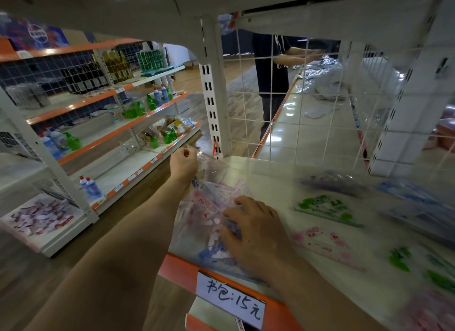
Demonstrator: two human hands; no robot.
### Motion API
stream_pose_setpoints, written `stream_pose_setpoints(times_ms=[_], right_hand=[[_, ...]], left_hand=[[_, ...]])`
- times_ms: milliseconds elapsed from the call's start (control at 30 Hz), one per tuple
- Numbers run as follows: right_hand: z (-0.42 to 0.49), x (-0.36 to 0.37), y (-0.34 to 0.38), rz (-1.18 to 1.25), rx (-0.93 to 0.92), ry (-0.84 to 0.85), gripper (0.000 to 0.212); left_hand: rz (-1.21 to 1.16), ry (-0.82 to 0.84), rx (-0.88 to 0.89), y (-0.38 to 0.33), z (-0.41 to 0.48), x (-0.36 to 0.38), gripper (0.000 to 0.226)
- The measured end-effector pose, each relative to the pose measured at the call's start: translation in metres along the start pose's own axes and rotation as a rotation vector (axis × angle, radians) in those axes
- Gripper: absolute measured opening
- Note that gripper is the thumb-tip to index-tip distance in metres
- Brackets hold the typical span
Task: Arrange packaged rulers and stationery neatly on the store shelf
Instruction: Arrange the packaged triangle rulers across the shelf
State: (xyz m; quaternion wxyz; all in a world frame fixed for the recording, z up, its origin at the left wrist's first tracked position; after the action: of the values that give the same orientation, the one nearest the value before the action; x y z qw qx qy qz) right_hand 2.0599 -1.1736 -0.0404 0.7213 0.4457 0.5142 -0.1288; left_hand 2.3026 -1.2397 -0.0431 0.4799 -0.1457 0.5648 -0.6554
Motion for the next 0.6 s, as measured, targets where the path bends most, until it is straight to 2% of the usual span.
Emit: stream_pose_setpoints(times_ms=[100,233,333,400,500,600], right_hand=[[-0.001,-0.001,-0.001,0.001,-0.011,-0.011,0.040],[0.000,-0.002,0.000,0.005,-0.020,-0.033,0.039],[0.001,-0.003,0.002,0.006,-0.034,-0.060,0.043],[0.001,-0.004,0.003,0.016,-0.030,-0.068,0.045],[0.001,-0.009,0.007,0.079,-0.050,-0.124,0.044],[-0.003,-0.017,0.006,0.364,0.005,-0.177,0.046]], left_hand=[[-0.007,-0.126,-0.028,0.002,0.008,-0.002,0.023],[-0.015,-0.323,-0.036,-0.015,0.018,-0.022,0.018],[-0.116,-0.463,-0.081,-0.029,0.019,-0.045,0.019],[-0.202,-0.457,-0.065,-0.044,0.005,-0.051,0.019],[-0.282,-0.330,0.051,-0.071,-0.033,-0.048,0.016],[-0.320,-0.312,0.142,-0.090,-0.069,-0.045,0.014]])
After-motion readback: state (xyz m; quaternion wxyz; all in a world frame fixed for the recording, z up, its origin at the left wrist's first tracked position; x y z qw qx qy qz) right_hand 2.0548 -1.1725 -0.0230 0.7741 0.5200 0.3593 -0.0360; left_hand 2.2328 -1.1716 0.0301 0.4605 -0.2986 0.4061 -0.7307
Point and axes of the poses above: each hand's wrist, its own z-axis towards the middle knuckle, its own x-axis out of the palm, y = z × x, the point moved 3 cm from there along z, towards the middle knuckle, and after that the axes turned 11 degrees about x, right-handed, at the moved point
